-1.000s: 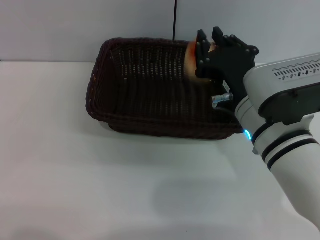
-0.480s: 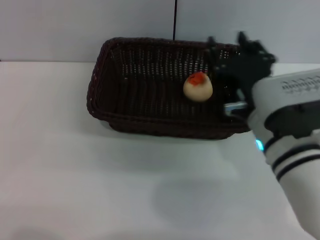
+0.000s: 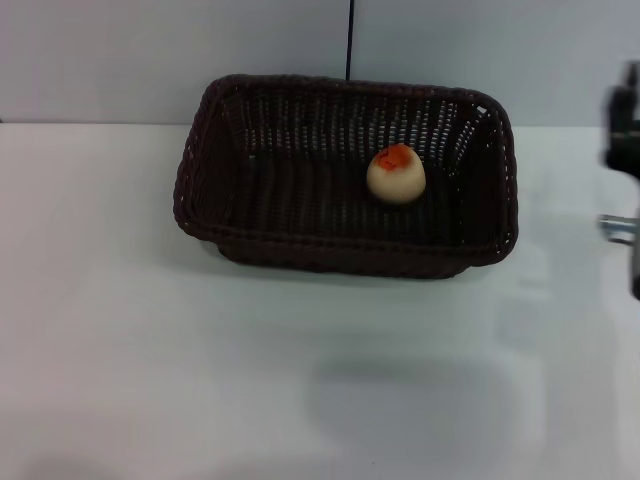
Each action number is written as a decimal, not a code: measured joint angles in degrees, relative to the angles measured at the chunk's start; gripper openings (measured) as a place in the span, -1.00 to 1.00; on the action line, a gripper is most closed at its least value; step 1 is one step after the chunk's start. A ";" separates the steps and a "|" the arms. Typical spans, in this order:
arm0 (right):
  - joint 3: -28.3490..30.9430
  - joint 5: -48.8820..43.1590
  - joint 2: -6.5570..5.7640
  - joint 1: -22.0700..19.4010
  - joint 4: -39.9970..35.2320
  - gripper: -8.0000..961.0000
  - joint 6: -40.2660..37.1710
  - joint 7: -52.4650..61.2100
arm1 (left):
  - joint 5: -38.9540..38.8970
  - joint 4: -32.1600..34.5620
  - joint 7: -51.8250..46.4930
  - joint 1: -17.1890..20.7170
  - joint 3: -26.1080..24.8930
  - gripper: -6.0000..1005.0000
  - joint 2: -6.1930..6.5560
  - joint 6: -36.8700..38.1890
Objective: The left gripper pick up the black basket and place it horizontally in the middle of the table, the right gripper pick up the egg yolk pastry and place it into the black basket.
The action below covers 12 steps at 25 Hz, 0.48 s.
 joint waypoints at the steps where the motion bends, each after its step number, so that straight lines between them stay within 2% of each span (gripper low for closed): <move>1: -0.54 -0.01 -0.01 -0.05 -0.35 0.18 -2.96 -0.39 | 0.03 0.00 -0.03 0.00 0.00 0.03 0.00 0.00; 4: -2.09 -0.09 -0.12 -0.17 -2.78 0.18 -12.84 -0.77 | 0.07 -0.42 -0.04 -0.11 -0.01 0.03 0.15 -0.04; 12: -2.48 -0.29 -0.89 0.05 -9.78 0.18 -24.12 4.33 | 0.31 -0.61 -0.05 -0.29 -0.17 0.03 0.18 -0.20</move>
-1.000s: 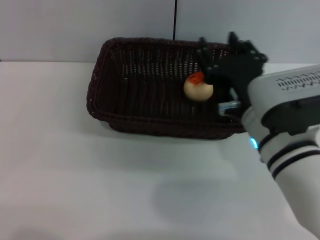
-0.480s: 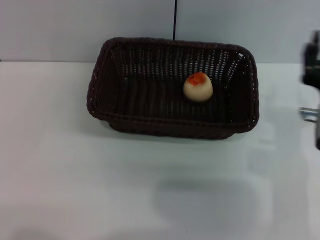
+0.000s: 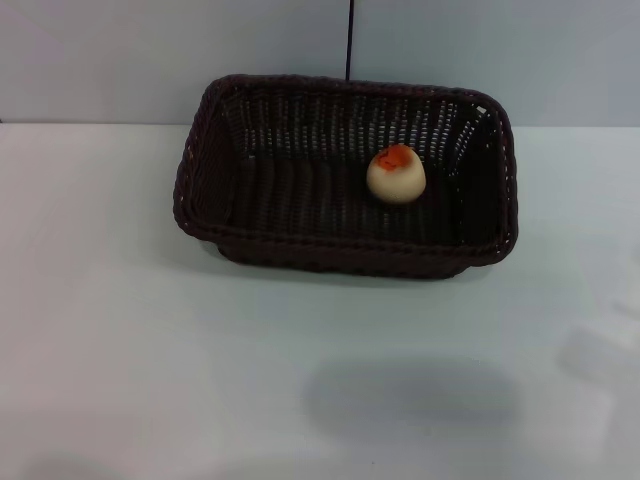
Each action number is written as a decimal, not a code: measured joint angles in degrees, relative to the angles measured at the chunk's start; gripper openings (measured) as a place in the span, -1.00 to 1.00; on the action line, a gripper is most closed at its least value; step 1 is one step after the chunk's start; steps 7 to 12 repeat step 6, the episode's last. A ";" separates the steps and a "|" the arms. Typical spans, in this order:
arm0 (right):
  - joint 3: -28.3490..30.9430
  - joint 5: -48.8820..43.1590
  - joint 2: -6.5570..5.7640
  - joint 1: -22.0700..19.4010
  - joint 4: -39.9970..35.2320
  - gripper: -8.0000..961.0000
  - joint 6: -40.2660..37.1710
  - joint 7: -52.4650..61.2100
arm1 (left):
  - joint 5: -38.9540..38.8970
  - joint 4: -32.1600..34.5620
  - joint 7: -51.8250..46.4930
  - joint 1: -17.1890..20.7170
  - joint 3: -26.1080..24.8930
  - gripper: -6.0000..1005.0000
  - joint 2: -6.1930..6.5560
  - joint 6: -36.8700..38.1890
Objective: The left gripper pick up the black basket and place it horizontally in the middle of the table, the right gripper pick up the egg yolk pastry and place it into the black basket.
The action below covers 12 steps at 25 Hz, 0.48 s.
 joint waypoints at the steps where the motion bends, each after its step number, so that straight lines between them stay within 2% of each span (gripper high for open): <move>1: -0.08 -0.24 -0.02 0.09 -1.44 0.18 -1.44 0.91 | 0.01 0.00 0.00 0.00 -0.04 0.03 -0.04 0.00; 3: -0.16 -0.90 -0.03 0.17 -4.09 0.18 -3.68 2.96 | 0.01 -0.01 0.00 -0.02 -0.10 0.03 -0.14 0.00; 4: -0.19 -1.47 -0.41 0.15 -6.94 0.18 -5.52 6.52 | 0.01 -0.01 0.00 -0.02 -0.11 0.03 -0.20 0.00; 12: -0.19 -1.62 -0.64 0.11 -8.02 0.18 -6.06 8.22 | 0.01 -0.01 0.06 -0.03 -0.11 0.03 -0.32 -0.04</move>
